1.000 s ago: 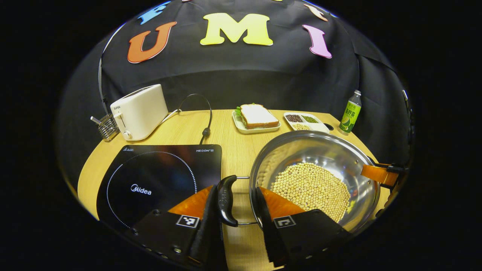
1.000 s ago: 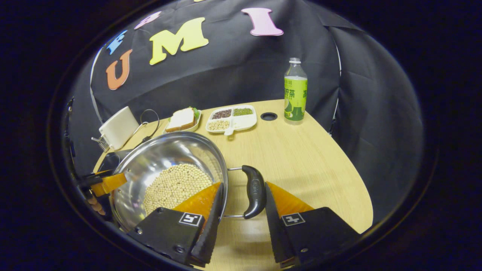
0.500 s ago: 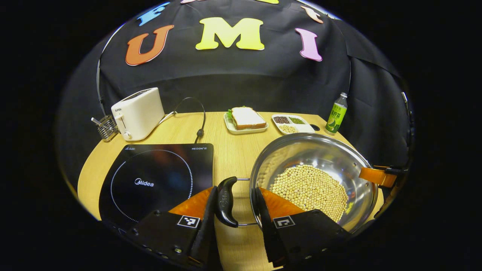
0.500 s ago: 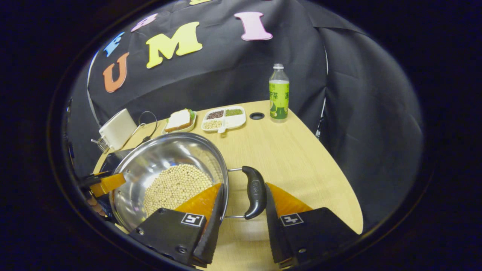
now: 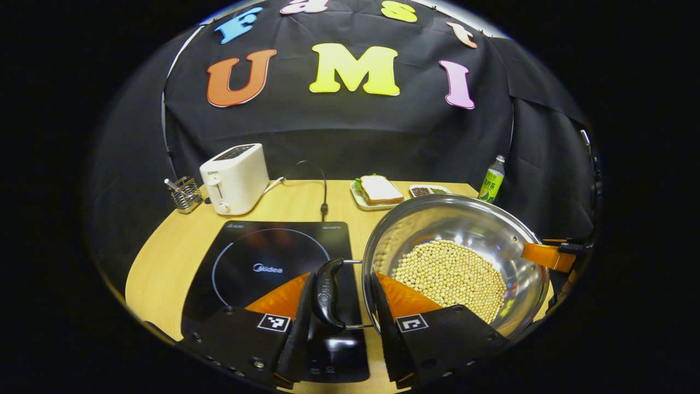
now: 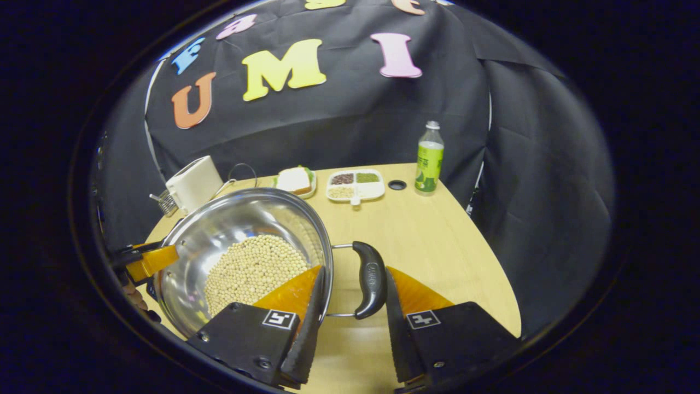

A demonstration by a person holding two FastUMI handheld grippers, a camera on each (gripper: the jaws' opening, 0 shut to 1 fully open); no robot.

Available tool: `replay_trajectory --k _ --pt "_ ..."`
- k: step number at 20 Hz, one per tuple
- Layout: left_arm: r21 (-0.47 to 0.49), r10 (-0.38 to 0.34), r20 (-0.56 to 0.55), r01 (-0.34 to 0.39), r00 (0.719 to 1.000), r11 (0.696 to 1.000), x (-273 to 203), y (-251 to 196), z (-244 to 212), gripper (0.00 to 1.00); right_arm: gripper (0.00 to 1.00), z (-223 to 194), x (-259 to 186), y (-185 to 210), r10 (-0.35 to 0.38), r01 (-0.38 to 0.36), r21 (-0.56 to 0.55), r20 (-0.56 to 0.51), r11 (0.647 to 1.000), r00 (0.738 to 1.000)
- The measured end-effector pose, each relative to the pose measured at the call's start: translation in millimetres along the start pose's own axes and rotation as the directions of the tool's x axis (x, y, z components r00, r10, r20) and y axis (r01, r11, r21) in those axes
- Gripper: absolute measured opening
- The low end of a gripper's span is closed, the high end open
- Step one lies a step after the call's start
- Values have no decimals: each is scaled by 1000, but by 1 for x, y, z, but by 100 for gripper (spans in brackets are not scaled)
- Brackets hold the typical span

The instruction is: First push the handle of the pot to place it horizontally, then grasp the pot with both hands and set it on the induction cooktop.

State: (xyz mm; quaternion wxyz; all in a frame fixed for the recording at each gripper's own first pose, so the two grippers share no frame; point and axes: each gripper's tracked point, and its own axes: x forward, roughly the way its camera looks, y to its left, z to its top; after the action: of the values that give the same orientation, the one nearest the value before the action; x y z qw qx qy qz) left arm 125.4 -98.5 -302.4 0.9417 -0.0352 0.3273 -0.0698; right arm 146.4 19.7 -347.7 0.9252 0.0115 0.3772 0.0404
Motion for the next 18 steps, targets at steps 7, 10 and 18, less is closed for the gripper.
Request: replay_trajectory --k 7,10,18 --pt "-25 101 47 -100 994 995 -22 89 14 55 60 13 12 97 86 -86 -40 -5 996 996" --pt "-33 148 60 -147 987 989 -24 122 23 55 60 21 24 135 125 -125 -38 -24 991 992" --pt "-57 238 69 -234 969 971 -21 188 46 55 59 50 47 208 175 -176 -58 -21 983 984"
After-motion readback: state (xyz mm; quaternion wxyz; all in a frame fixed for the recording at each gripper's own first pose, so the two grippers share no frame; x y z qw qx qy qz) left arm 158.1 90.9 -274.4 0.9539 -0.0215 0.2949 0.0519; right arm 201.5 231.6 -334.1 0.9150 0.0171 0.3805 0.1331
